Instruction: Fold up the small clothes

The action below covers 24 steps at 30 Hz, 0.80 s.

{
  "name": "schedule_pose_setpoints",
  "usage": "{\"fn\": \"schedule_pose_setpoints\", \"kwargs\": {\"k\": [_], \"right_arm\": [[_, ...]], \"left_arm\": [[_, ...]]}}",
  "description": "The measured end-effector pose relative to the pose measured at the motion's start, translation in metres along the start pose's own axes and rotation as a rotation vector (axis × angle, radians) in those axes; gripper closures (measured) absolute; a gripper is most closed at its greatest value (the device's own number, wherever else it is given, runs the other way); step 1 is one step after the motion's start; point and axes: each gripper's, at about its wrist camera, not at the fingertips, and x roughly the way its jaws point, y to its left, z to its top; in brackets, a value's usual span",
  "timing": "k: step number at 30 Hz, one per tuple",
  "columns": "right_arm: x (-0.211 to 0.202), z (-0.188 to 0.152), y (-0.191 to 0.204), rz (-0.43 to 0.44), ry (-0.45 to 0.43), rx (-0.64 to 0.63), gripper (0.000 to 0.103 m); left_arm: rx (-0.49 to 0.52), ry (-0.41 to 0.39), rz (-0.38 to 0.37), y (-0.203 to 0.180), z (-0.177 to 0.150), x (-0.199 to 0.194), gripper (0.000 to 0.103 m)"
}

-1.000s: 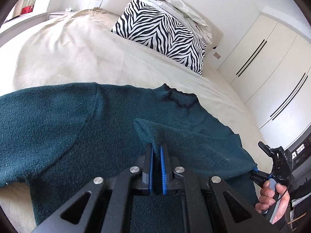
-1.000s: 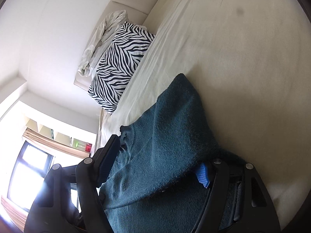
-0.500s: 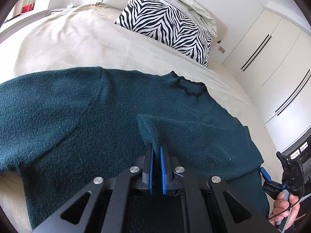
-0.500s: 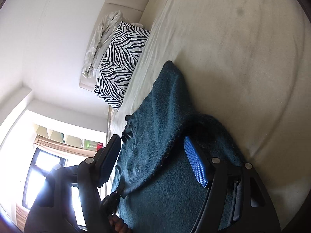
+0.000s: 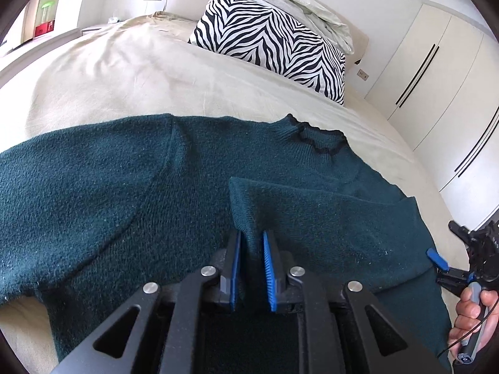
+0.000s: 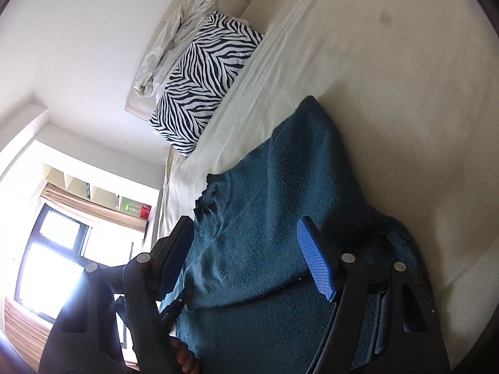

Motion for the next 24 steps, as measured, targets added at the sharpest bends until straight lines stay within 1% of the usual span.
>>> {"fn": "schedule_pose_setpoints", "kwargs": {"k": [1, 2, 3, 4, 6, 7, 8, 9, 10, 12, 13, 14, 15, 17, 18, 19, 20, 21, 22, 24], "right_arm": [[0.0, -0.003, -0.008, 0.013, -0.014, 0.005, 0.044], [-0.004, -0.006, -0.012, 0.036, -0.032, -0.005, 0.046], [-0.01, -0.007, -0.013, 0.041, -0.037, -0.004, 0.046], [-0.014, -0.008, -0.013, 0.035, -0.042, 0.006, 0.044], [-0.021, -0.006, -0.009, 0.018, -0.04, 0.014, 0.043], [-0.023, -0.003, -0.004, 0.026, -0.048, 0.004, 0.041], [-0.025, 0.002, 0.002, 0.043, -0.063, -0.012, 0.041], [-0.025, 0.008, 0.01, 0.056, -0.074, -0.026, 0.041], [-0.022, 0.016, 0.017, 0.068, -0.081, -0.033, 0.037], [-0.01, 0.034, 0.028, 0.099, -0.074, -0.05, 0.033], [0.001, 0.043, 0.031, 0.11, -0.055, -0.061, 0.032], [0.014, 0.052, 0.029, 0.09, -0.031, -0.057, 0.032], [0.028, 0.06, 0.024, 0.056, -0.011, -0.034, 0.032], [0.053, 0.075, 0.009, -0.004, 0.016, -0.002, 0.032], [0.059, 0.082, 0.003, 0.003, -0.003, -0.013, 0.032], [0.058, 0.087, -0.001, 0.022, -0.029, -0.019, 0.035], [0.056, 0.089, -0.005, 0.037, -0.039, 0.009, 0.035], [0.051, 0.09, -0.006, 0.044, -0.042, 0.042, 0.035], [0.044, 0.088, -0.003, 0.051, -0.054, 0.045, 0.032], [0.032, 0.079, 0.001, 0.076, -0.084, 0.009, 0.032]], "left_arm": [[-0.003, -0.008, 0.005, 0.001, 0.001, -0.001, 0.085], [-0.001, -0.02, 0.022, 0.001, 0.002, -0.003, 0.083], [-0.004, -0.032, 0.033, 0.003, 0.002, -0.005, 0.076], [-0.017, -0.031, 0.033, 0.005, 0.002, -0.004, 0.073], [-0.027, -0.024, 0.035, 0.007, 0.002, -0.005, 0.072], [-0.026, -0.029, 0.044, 0.005, 0.001, -0.008, 0.069], [-0.031, -0.04, 0.053, 0.004, 0.0, -0.012, 0.067], [-0.04, -0.059, 0.055, 0.003, -0.001, -0.018, 0.058], [-0.042, -0.088, 0.048, 0.0, -0.002, -0.025, 0.049], [-0.018, -0.149, 0.044, -0.006, -0.003, -0.037, 0.041], [0.003, -0.166, 0.047, -0.01, -0.004, -0.039, 0.037], [0.023, -0.161, 0.054, -0.013, -0.004, -0.037, 0.036], [0.034, -0.139, 0.06, -0.014, -0.005, -0.032, 0.036], [0.024, -0.064, 0.077, -0.009, -0.008, -0.016, 0.037], [0.018, -0.039, 0.078, -0.006, -0.009, -0.01, 0.038], [0.017, -0.041, 0.076, -0.005, -0.009, -0.009, 0.038], [0.013, -0.044, 0.072, -0.004, -0.008, -0.01, 0.038], [0.011, -0.043, 0.07, -0.004, -0.007, -0.009, 0.038], [0.007, -0.044, 0.067, -0.002, -0.008, -0.009, 0.038], [0.0, -0.049, 0.064, -0.002, -0.007, -0.009, 0.038]]}}
